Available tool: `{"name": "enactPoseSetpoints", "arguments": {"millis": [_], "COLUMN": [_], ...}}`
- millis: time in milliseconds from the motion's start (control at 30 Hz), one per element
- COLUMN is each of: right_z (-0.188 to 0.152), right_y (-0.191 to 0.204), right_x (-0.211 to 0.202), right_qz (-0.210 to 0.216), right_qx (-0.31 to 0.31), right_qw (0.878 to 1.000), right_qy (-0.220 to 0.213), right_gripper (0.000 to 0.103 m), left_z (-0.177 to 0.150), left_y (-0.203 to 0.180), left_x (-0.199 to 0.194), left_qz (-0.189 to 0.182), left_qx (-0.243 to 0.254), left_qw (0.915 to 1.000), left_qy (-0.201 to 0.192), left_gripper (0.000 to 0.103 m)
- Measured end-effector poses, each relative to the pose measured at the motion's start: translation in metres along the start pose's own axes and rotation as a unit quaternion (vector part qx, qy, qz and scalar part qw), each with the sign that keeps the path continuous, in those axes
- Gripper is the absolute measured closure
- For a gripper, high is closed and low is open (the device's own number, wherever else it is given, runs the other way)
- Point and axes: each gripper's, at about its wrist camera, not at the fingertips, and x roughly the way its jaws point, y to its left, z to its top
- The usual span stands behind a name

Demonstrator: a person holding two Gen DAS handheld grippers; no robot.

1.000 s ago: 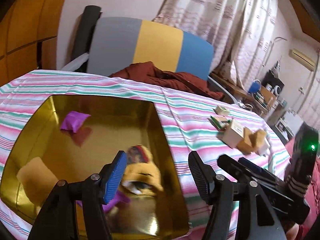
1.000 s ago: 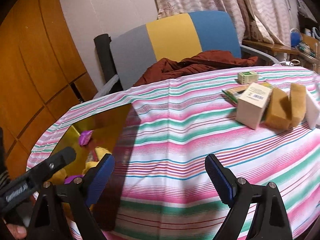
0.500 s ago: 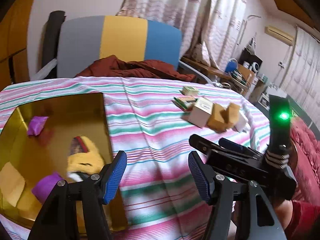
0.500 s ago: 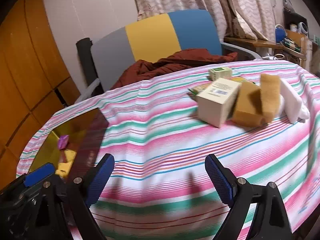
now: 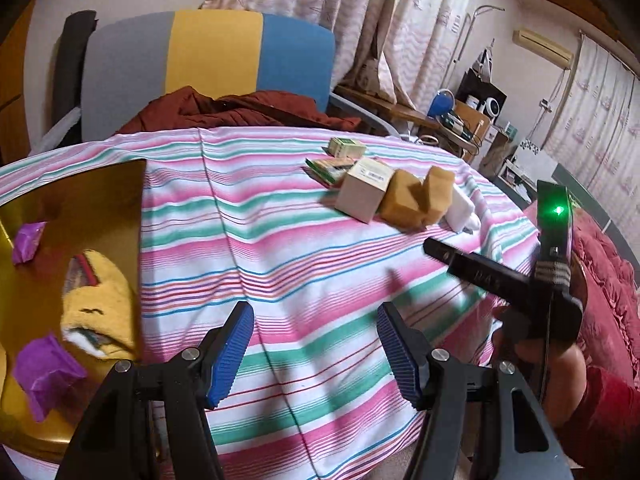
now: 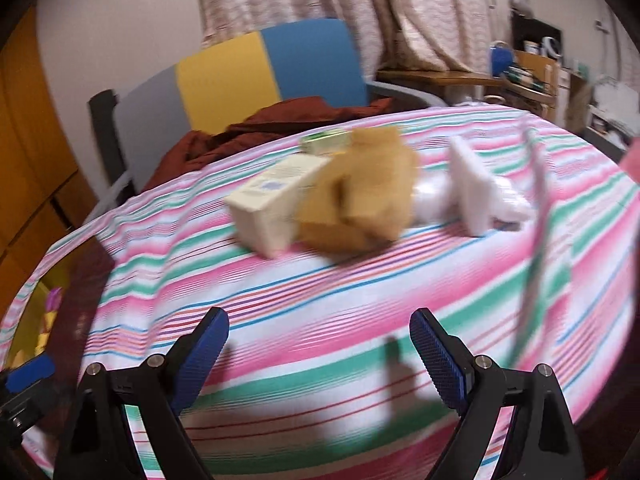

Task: Organize objects
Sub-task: 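Grasp a yellow sponge with the right gripper while the left returns to the pile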

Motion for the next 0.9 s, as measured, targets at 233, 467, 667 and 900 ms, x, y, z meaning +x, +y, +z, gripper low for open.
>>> {"name": "enactPoseSetpoints", "arguments": {"millis": [233,467,667,900], "right_z": [0.016,0.056,0.088,0.051], "right_y": [-0.032,-0.026,-0.034,-0.059], "right_x": [-0.001,0.002,0.028,0.021], "right_qz": [-0.018,-0.018,-0.069,-0.078], "right_qx": [0.034,0.049,0.065,0.080], "right_qw": [0.999,0.996,0.992,0.993], "right_qy": [-0.018,-0.074,-0.086,-0.031], "right_gripper": [0.010,0.010,0.007,0.007], "left_z": [-0.003,-0.008,-0.009,-0.008], "left_y": [-0.009,-0.016,-0.016,-0.010], "left_x": [0.016,0.022,0.022,0.025], "left_qz": [-0.005,-0.004,-0.004,-0.010], "left_qx": [0.001,0.009,0.009,-0.008], "left_qw": [0.9998,0.9994,0.9993,0.9993], "left_qy": [0.021,0.034,0.035,0.035], "left_gripper": [0.038,0.038,0.038,0.038]}}
